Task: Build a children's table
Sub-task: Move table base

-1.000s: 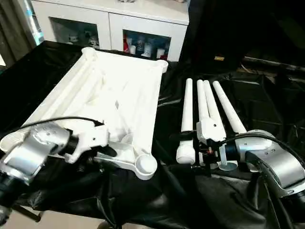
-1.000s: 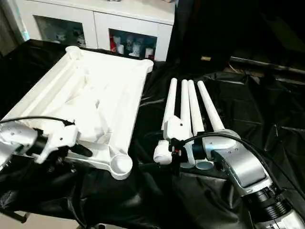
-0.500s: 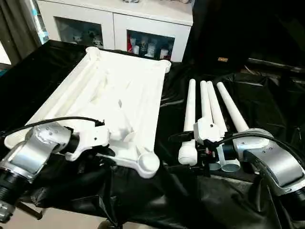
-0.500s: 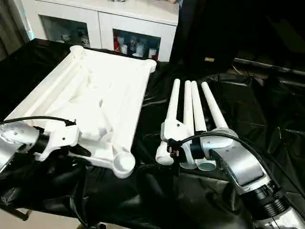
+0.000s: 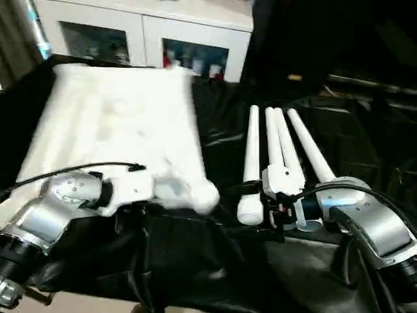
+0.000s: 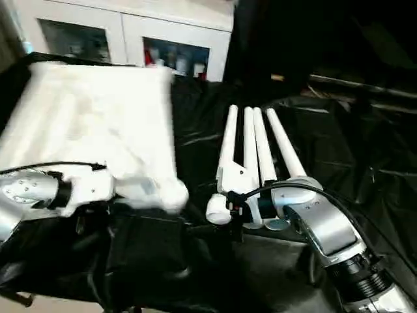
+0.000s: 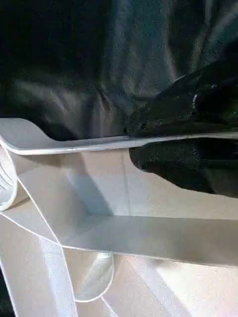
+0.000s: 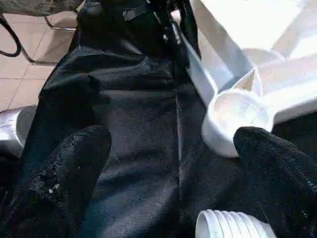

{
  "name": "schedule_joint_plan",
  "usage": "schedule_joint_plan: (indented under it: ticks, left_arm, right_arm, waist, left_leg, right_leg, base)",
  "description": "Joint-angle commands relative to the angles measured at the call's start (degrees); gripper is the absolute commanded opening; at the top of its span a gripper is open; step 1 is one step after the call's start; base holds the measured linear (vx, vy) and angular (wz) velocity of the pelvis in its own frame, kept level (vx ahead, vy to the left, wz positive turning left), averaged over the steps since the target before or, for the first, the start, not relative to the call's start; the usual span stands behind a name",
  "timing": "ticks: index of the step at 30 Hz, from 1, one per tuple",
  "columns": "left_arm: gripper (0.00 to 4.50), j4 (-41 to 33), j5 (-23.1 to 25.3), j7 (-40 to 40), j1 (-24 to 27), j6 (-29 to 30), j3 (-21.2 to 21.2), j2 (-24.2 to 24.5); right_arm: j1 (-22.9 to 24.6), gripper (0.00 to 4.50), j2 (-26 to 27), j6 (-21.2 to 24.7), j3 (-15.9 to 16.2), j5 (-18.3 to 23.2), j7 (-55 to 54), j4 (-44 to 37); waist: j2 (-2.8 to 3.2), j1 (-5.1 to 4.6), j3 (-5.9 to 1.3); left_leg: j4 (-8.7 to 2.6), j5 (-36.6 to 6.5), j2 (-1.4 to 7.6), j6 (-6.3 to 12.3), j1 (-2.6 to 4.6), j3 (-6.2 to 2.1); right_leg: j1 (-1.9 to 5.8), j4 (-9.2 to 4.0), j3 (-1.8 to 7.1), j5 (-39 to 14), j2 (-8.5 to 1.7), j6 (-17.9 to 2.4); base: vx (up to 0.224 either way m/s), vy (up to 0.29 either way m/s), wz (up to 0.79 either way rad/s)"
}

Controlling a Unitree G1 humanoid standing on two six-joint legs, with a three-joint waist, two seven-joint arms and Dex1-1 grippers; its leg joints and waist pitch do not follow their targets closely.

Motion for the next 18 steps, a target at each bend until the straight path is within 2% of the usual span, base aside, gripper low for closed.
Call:
schedule_joint_plan:
  ticks: [1, 3, 7, 9, 11, 12, 16, 18]
  left_arm:
    - [0.01, 1.38, 1.13, 1.69, -1.59, -2.27, 1.91, 0.22]
    - [0.01, 3.23, 0.2, 1.61, -2.25, -4.57, 2.61, -0.29]
    - [0.01, 7.63, -2.33, -0.33, -3.91, -9.17, 3.31, -0.9]
    - [0.01, 8.88, -2.48, -1.5, -4.36, -10.3, 3.1, -0.63]
    - [0.55, 9.43, -2.35, -1.76, -4.56, -11.14, 3.15, -0.63]
    - [0.69, 8.86, -4.57, -4.76, -4.6, -9.74, 3.96, -0.97]
    - [0.97, 8.1, -7.43, -8.05, -4.4, -8.61, 4.23, -1.22]
    - [1.1, 6.43, -9.04, -8.04, -3.98, -7.91, 5.1, -1.03]
  right_arm:
    - [0.0, 4.5, 0.05, -0.82, 0.13, -0.83, -0.23, 0.57]
    - [-0.09, 4.5, 0.26, -0.87, 0.19, -0.91, -0.27, 0.67]
    - [-0.37, 4.5, 0.68, -1.02, 0.26, -1.18, -0.4, 0.94]
    - [-0.37, 4.5, 0.71, -1.01, 0.23, -1.14, -0.42, 0.87]
    - [-0.39, 4.5, 0.75, -1.03, 0.22, -1.14, -0.47, 0.86]
    - [-0.28, 4.5, 0.77, -1.05, -0.04, -0.98, -0.58, 0.64]
    - [-0.11, 4.5, 0.95, -1.39, -0.67, -1.29, -1.1, 0.59]
    - [-0.02, 4.5, 1.44, -0.92, -1.95, -0.35, -1.64, 0.26]
  waist:
    - [0.89, 0.39, -3.24]
    - [0.97, 0.64, -3.19]
    - [1.15, 1.03, -3.23]
    - [1.05, 1.04, -3.2]
    - [1.09, 1.03, -3.24]
    - [1.16, 1.04, -3.24]
    - [1.26, 1.1, -3.19]
    - [1.31, 1.1, -3.15]
  left_leg:
    - [-4.56, -7.05, 3.86, 0.28, 1.18, -1.51]
    - [-4.6, -7.35, 3.89, 0.38, 1.33, -1.44]
    - [-4.72, -8.29, 3.95, -0.55, 1.5, -1.43]
    - [-4.78, -8.72, 3.92, -0.91, 1.52, -1.43]
    - [-4.78, -8.76, 3.99, -1.09, 1.54, -1.43]
    - [-4.74, -8.56, 3.94, -1.11, 1.49, -1.41]
    - [-4.81, -8.57, 3.98, -1.39, 1.62, -1.32]
    - [-4.87, -9.5, 3.99, -1.76, 1.57, -1.37]
  right_leg:
    - [1.82, -3.74, 3.01, 1.89, -5.41, -13.7]
    - [1.68, -3.81, 3.0, 1.52, -5.34, -13.88]
    - [1.6, -3.72, 2.99, 1.11, -5.37, -13.77]
    - [1.64, -3.75, 3.02, 1.44, -5.41, -13.63]
    - [1.67, -3.67, 3.02, 1.89, -5.48, -13.7]
    - [1.7, -3.62, 3.05, 2.48, -5.51, -13.87]
    - [1.61, -3.58, 2.97, 2.9, -5.41, -14.55]
    - [1.72, -3.58, 2.98, 2.26, -5.48, -14.55]
  base:
    - [0.0, 0.0, 0.0]
    - [0.0, 0.0, 0.0]
    - [0.0, 0.0, 0.0]
    - [0.0, 0.0, 0.0]
    - [0.0, 0.0, 0.0]
    - [0.0, 0.0, 0.0]
    - [0.0, 0.0, 0.0]
    - [0.0, 0.0, 0.0]
